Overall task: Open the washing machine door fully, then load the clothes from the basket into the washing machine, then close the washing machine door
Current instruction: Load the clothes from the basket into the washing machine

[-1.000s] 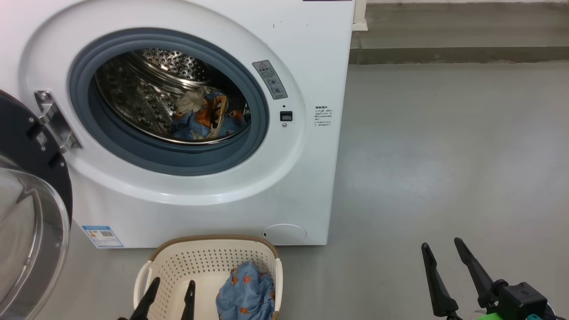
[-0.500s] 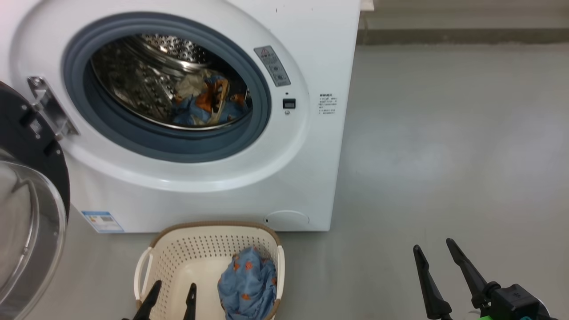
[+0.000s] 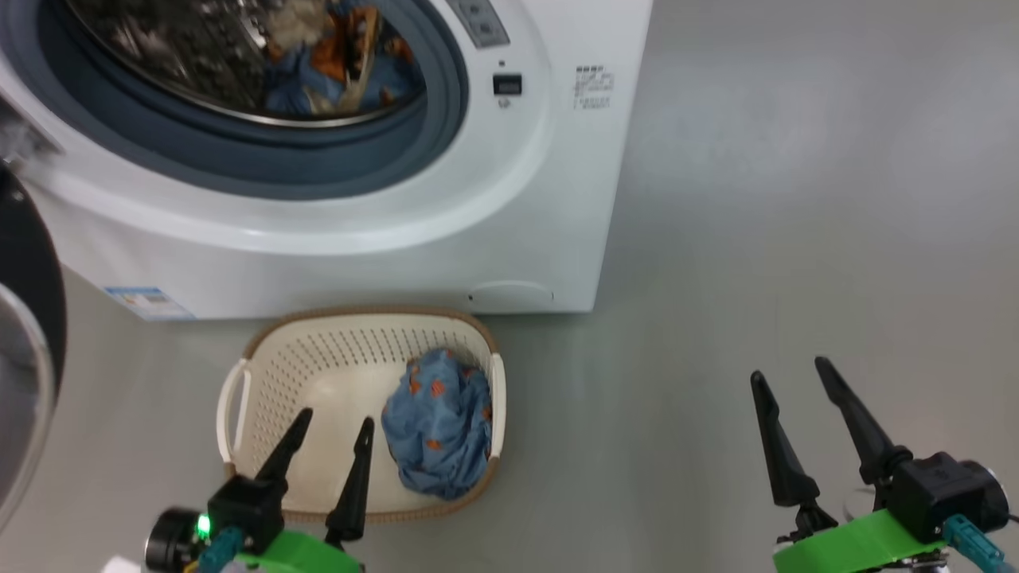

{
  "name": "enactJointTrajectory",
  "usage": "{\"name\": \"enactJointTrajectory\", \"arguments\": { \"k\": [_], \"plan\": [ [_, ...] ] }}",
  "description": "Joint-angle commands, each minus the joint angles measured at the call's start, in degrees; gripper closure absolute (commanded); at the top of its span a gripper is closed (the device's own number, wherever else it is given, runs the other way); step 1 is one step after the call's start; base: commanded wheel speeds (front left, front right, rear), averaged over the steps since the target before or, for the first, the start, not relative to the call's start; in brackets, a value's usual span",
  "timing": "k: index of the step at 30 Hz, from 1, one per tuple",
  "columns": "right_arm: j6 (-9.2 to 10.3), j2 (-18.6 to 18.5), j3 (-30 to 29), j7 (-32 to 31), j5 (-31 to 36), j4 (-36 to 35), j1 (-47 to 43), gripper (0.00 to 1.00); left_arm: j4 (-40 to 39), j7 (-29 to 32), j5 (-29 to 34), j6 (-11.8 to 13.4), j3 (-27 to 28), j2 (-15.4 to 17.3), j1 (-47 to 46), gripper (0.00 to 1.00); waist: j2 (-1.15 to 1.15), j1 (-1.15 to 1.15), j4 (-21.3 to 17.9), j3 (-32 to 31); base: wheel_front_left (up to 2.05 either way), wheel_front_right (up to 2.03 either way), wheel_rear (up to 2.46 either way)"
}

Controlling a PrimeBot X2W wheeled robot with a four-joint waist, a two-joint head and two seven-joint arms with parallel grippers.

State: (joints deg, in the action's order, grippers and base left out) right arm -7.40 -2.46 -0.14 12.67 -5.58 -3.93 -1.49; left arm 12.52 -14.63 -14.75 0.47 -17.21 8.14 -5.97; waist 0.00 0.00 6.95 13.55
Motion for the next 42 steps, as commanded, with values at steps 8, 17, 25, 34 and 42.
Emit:
{"name": "enactJointTrajectory", "arguments": {
  "k": [8,17,25,34,42],
  "plan": [
    [-0.09,-0.4,0.9,-0.5,2.3,-3.7,4.1,0.0,5.8,-0.4,2.1,-3.4,3.0,1.1,-9.3,0.0,0.0,0.0,-2.6,13.6,0.0,0.0,0.0],
    [-0.09,-0.4,1.4,-0.6,3.2,-6.1,5.9,0.0,19.3,-0.4,3.7,-6.1,3.6,2.4,-18.9,0.0,0.0,0.0,-5.9,22.5,0.0,0.0,0.0],
    [-0.09,-0.4,1.9,0.1,3.7,-6.5,6.6,0.0,35.5,-0.4,3.6,-7.4,2.2,2.8,-30.0,0.0,0.0,0.0,-8.9,29.0,0.0,0.0,0.0],
    [-0.09,-0.4,2.7,1.1,2.7,-6.7,7.5,0.0,49.3,0.9,1.2,-7.9,-0.5,3.7,-40.3,0.0,0.0,0.0,-12.0,34.1,0.0,0.0,0.0],
    [-0.09,-0.4,3.6,1.8,2.3,-5.9,8.8,0.0,52.5,7.6,-8.5,-7.9,-6.3,3.8,-45.9,0.0,0.0,0.0,-13.8,37.7,0.0,0.0,0.0]
  ]
}}
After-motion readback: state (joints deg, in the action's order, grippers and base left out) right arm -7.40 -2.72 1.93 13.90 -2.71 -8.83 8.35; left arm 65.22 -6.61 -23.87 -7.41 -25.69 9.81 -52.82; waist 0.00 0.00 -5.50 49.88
